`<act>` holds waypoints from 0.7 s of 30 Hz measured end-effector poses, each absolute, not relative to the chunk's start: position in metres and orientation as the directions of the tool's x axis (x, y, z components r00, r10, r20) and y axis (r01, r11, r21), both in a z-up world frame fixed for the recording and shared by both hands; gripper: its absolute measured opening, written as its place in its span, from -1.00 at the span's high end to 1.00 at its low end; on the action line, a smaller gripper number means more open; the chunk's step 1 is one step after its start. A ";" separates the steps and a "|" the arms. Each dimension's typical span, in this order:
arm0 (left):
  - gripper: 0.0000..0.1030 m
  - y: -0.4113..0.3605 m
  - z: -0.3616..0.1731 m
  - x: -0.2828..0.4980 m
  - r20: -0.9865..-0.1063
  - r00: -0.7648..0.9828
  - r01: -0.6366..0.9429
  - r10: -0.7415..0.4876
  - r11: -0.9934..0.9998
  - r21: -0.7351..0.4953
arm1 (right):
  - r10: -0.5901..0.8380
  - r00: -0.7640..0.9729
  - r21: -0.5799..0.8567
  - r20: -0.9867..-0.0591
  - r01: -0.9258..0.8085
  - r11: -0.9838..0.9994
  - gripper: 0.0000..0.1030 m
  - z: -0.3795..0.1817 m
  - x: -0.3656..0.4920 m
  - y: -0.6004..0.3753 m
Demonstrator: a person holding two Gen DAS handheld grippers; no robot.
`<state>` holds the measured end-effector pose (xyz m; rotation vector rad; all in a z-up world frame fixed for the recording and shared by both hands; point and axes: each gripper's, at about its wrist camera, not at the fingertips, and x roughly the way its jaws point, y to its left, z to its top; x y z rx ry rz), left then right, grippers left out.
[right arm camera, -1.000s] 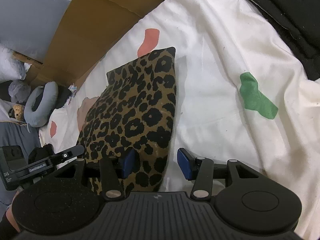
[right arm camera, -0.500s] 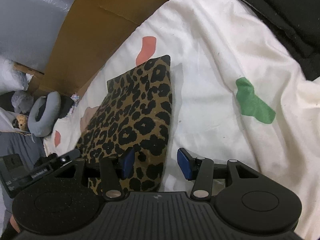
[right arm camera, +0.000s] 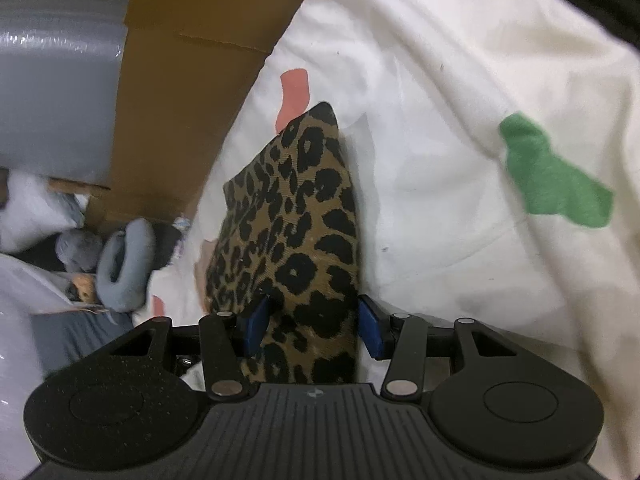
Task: Fold clothes
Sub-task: 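Lower the folded skirt onto the sheet and press it flat with both tools, then grasp the folded skirt edge with the left tool while the right tool grasps its corner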
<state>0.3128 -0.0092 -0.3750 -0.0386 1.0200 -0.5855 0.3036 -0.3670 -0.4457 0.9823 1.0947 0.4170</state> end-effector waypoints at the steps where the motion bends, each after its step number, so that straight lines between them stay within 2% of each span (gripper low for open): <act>1: 0.96 -0.009 -0.376 0.313 -0.791 0.384 0.438 -0.476 0.848 -0.297 | 0.723 0.436 0.838 -0.536 0.173 0.517 -0.04 -0.448 0.305 -0.366; 4: 0.96 -0.011 -0.380 0.313 -0.792 0.385 0.432 -0.474 0.851 -0.298 | 0.738 0.423 0.848 -0.525 0.180 0.499 0.03 -0.451 0.308 -0.362; 11: 0.96 -0.013 -0.383 0.314 -0.800 0.381 0.437 -0.464 0.853 -0.287 | 0.783 0.382 0.870 -0.492 0.184 0.457 0.04 -0.453 0.296 -0.360; 12: 0.96 -0.013 -0.383 0.314 -0.801 0.382 0.437 -0.461 0.854 -0.284 | 0.784 0.380 0.871 -0.491 0.191 0.453 0.15 -0.454 0.296 -0.360; 13: 0.96 -0.014 -0.384 0.314 -0.801 0.384 0.437 -0.459 0.855 -0.280 | 0.785 0.378 0.871 -0.491 0.199 0.449 0.36 -0.456 0.295 -0.359; 16: 0.95 -0.014 -0.383 0.313 -0.800 0.386 0.434 -0.459 0.856 -0.281 | 0.780 0.374 0.865 -0.502 0.201 0.460 0.68 -0.457 0.295 -0.357; 18: 0.86 -0.013 -0.380 0.315 -0.798 0.384 0.429 -0.465 0.855 -0.292 | 0.773 0.373 0.858 -0.513 0.189 0.478 0.79 -0.455 0.296 -0.356; 19: 0.75 -0.012 -0.377 0.315 -0.793 0.386 0.434 -0.472 0.851 -0.295 | 0.770 0.373 0.854 -0.518 0.184 0.486 0.82 -0.453 0.296 -0.356; 21: 0.28 -0.008 -0.368 0.317 -0.768 0.414 0.435 -0.489 0.847 -0.306 | 0.763 0.373 0.848 -0.527 0.180 0.498 0.85 -0.450 0.296 -0.356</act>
